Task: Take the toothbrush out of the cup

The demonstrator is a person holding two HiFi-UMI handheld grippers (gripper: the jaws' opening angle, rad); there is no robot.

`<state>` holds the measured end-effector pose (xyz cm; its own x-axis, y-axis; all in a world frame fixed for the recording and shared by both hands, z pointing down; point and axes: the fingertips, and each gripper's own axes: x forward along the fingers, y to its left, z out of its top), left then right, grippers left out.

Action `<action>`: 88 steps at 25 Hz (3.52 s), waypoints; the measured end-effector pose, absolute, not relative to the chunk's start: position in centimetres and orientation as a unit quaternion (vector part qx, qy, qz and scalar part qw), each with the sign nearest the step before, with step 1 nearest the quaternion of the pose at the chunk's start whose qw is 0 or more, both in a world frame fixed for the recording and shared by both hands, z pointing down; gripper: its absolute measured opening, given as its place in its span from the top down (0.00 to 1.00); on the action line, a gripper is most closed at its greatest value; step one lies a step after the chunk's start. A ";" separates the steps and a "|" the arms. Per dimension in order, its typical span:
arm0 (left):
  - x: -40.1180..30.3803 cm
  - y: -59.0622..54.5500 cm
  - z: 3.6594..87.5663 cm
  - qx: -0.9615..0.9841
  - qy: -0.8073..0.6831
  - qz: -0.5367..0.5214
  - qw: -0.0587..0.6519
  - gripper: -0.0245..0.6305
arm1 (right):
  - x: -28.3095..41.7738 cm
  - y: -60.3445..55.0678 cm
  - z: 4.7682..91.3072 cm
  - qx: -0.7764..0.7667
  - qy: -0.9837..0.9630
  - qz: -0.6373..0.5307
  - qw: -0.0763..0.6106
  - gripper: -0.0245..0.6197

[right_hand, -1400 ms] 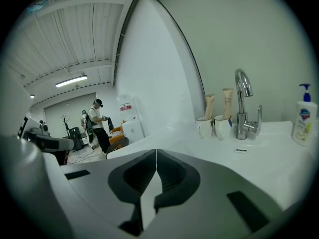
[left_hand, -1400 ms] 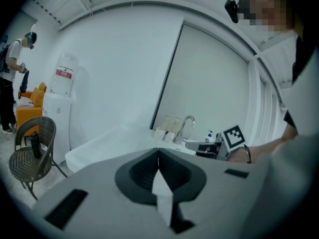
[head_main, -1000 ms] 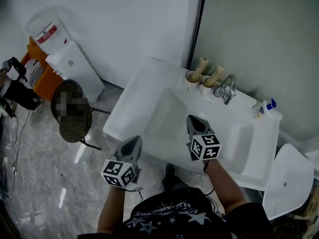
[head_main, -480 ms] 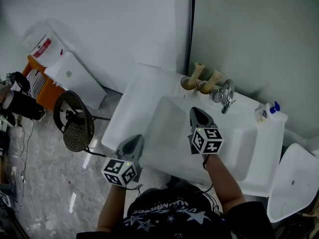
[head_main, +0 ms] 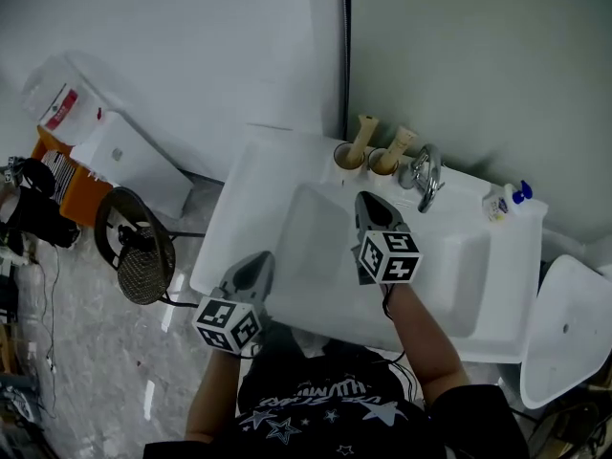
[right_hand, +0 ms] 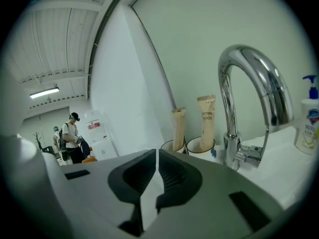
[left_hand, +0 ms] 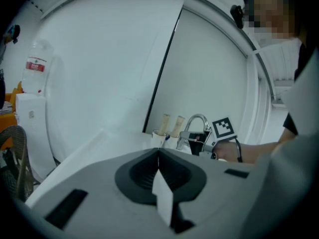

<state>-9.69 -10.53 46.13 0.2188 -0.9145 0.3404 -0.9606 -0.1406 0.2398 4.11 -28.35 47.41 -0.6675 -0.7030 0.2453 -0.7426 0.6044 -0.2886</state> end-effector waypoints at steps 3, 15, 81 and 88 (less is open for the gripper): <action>-10.3 -11.9 46.1 0.771 -0.601 0.065 0.200 0.93 | 4.1 -28.7 47.1 0.421 -0.887 0.181 0.053 0.94; -14.7 -18.1 45.9 0.825 -0.524 0.073 0.198 0.93 | 2.6 -31.8 46.9 0.506 -0.841 0.182 0.056 0.94; -22.3 -20.5 46.6 0.822 -0.532 0.076 0.189 0.93 | -0.4 -38.3 42.5 0.602 -0.787 0.129 0.048 0.91; -22.6 -18.6 45.9 0.819 -0.541 0.069 0.182 0.93 | -1.5 -35.2 39.2 0.575 -0.808 0.122 0.018 0.92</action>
<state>-22.62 -18.60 45.92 0.4061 -0.8601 0.3088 -0.9099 -0.3494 0.2235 -1.46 -35.23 39.22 -0.3371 -0.9259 0.1703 -0.9348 0.3078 -0.1770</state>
